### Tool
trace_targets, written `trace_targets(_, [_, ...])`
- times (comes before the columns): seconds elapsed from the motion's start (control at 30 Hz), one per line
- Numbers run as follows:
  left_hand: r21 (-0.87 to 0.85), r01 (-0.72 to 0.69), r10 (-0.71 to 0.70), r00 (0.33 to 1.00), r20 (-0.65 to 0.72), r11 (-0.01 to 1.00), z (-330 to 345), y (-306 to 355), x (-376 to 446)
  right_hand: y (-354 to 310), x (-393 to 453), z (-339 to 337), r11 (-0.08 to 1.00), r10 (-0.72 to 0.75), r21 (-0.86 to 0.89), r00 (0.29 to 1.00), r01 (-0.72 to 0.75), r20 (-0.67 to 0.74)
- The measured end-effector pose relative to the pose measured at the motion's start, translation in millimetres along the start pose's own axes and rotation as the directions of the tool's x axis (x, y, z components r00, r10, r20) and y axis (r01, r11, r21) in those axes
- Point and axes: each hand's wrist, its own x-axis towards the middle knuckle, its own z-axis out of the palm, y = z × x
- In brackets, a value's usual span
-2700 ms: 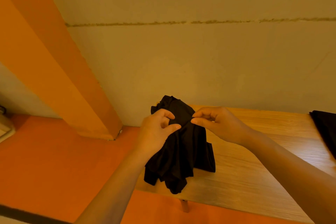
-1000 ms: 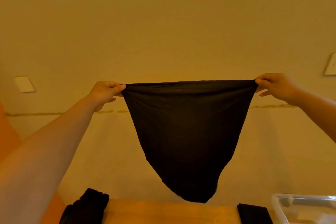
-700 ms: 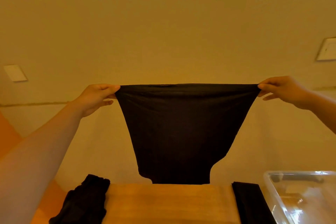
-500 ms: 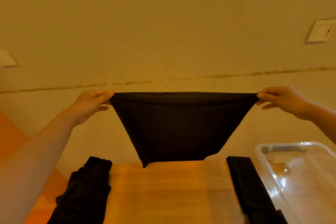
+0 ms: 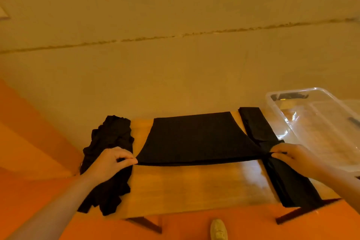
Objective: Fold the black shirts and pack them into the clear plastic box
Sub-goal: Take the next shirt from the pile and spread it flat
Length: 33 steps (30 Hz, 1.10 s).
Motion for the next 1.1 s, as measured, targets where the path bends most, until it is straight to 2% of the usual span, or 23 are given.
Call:
trace_targets(0.07, [0.214,-0.133,0.131,0.991,0.023,0.968,21,-19,-19,6,-19,22,0.996,-0.030,-0.077,0.999,0.033,0.034])
trace_targets(0.13, [0.353,-0.228,0.230,0.972,0.037,0.907,43,-36,-33,14,-32,43,0.984,-0.025,-0.176,0.997,0.037,0.071])
trace_targets(0.2, [0.414,-0.266,0.277,0.960,0.033,0.871,61,-47,-44,18,-44,60,0.971,-0.008,-0.237,0.995,0.031,0.095])
trace_targets(0.3, [0.456,-0.269,0.298,0.955,0.008,0.849,82,-51,-60,23,-61,78,0.972,0.006,-0.233,0.991,0.025,0.133])
trace_targets(0.43, [0.426,-0.207,0.245,0.969,-0.034,0.881,105,-54,-81,33,-76,95,0.957,-0.010,-0.285,0.988,0.053,0.153])
trace_targets(0.67, [0.288,-0.002,0.038,0.992,-0.121,0.958,139,-51,-112,53,-94,112,0.961,-0.024,-0.268,0.985,0.070,0.171])
trace_targets(0.97, [0.311,0.165,-0.127,0.982,-0.138,0.936,174,-33,-121,55,-93,118,0.954,-0.057,-0.274,0.973,0.119,0.222])
trace_targets(1.1, [0.250,0.219,-0.168,0.963,-0.209,0.943,176,-20,-112,51,-83,117,0.953,-0.107,-0.252,0.966,0.167,0.236])
